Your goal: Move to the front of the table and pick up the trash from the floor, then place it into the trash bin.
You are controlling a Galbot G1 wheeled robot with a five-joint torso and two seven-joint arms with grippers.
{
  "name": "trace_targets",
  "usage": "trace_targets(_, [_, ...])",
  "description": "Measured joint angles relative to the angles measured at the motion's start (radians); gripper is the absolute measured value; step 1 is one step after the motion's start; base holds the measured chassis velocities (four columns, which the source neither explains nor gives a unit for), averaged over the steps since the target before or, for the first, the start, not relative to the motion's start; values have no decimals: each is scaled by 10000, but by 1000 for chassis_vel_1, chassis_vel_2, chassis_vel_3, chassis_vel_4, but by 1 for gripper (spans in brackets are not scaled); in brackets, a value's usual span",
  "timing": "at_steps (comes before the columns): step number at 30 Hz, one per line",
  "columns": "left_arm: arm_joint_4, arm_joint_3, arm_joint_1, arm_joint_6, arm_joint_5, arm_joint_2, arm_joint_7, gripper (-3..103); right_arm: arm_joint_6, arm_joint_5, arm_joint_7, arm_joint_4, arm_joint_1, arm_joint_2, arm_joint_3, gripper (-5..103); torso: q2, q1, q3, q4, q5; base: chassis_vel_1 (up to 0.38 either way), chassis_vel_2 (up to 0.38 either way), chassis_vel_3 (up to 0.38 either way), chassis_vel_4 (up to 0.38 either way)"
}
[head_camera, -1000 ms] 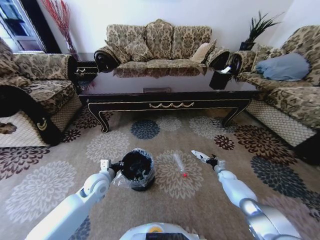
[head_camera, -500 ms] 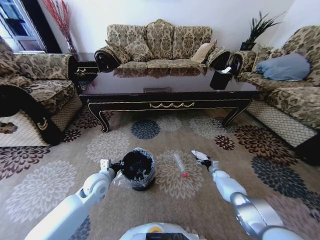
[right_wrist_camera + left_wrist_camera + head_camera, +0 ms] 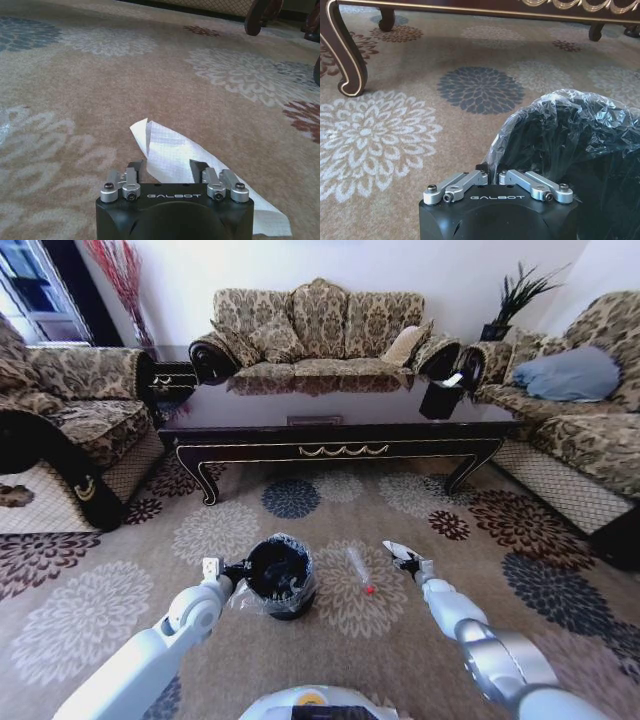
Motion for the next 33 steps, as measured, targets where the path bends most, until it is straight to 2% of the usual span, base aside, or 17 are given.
trace_targets(3, [-40,-1,-35,0,-41,16,-2,4,-17,-54,55,-52,79,86,17,40,1,0,0,1,-1,0,0,0,0])
trace_targets(6, [-47,0,-64,0,-48,17,-12,4,-31,-69,96,-69,100,142,20,34,0,0,0,1,0,0,0,0,0])
trace_targets(9, [-63,1,-65,0,-80,28,-14,4,-35,-46,89,-7,86,148,60,18,0,0,0,1,0,0,0,0,0])
trace_targets(12, [-64,0,-65,0,-83,28,-14,4,-15,28,-14,100,27,113,120,13,0,0,0,1,-1,0,0,0,0])
trace_targets(15, [-64,8,-65,0,-82,-12,-15,4,127,83,-146,200,-52,74,203,1,1,-1,0,0,0,0,0,0,0])
trace_targets(33, [-18,35,-93,16,-112,10,-10,4,161,-4,-372,348,-193,-17,495,0,0,-2,-1,1,0,-6,6,5,-7])
